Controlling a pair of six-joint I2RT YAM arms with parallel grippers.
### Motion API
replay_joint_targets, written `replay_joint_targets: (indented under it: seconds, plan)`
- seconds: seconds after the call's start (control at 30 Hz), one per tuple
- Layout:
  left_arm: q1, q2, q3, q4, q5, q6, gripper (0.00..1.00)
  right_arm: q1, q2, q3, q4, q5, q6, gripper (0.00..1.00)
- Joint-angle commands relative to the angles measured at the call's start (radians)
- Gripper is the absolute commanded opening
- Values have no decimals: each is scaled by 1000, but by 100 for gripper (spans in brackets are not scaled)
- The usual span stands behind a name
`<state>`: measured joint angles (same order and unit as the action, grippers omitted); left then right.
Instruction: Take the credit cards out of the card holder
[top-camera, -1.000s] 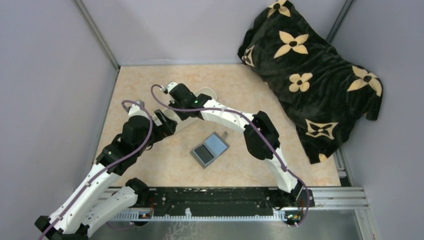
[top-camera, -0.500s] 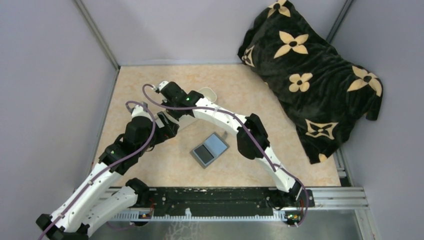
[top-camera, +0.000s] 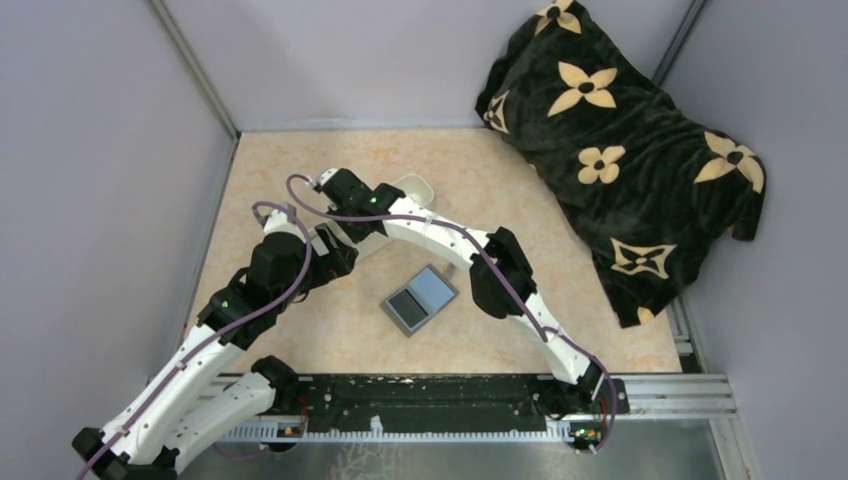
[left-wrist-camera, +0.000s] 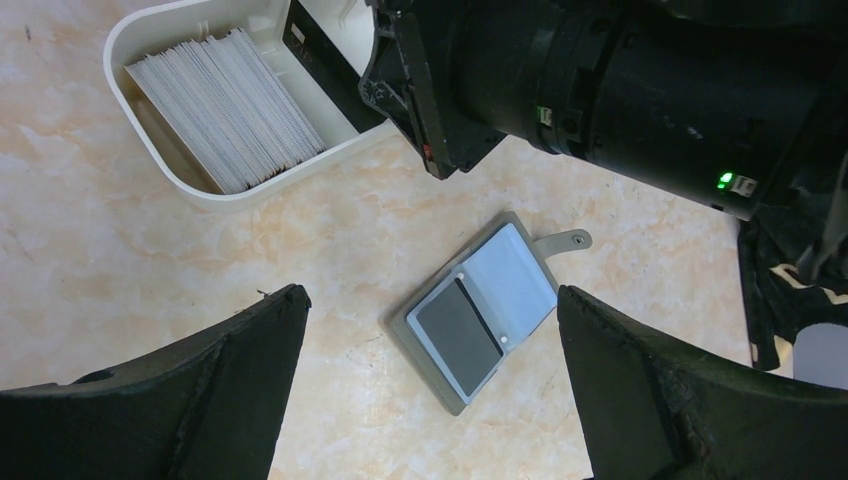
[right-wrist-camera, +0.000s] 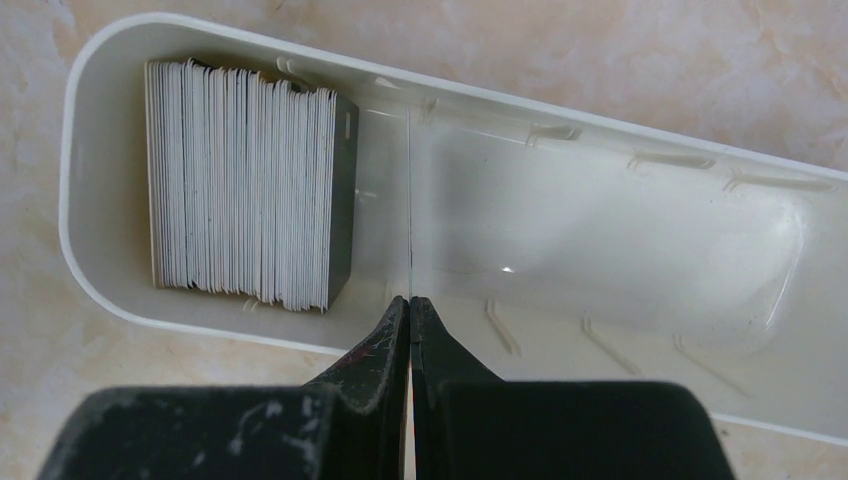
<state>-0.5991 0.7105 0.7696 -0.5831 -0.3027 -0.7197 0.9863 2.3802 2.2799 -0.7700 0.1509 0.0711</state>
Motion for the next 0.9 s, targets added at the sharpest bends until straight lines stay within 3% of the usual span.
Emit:
replay_joint_targets:
  seconds: [0.0,0.87]
  plan:
    - [7,-13,-12,15,-2,19,100,12,28,56,27,-10,11,0]
    - [7,-26,-18,-24,-12,32,100,33,81,69,80,-38,27,0]
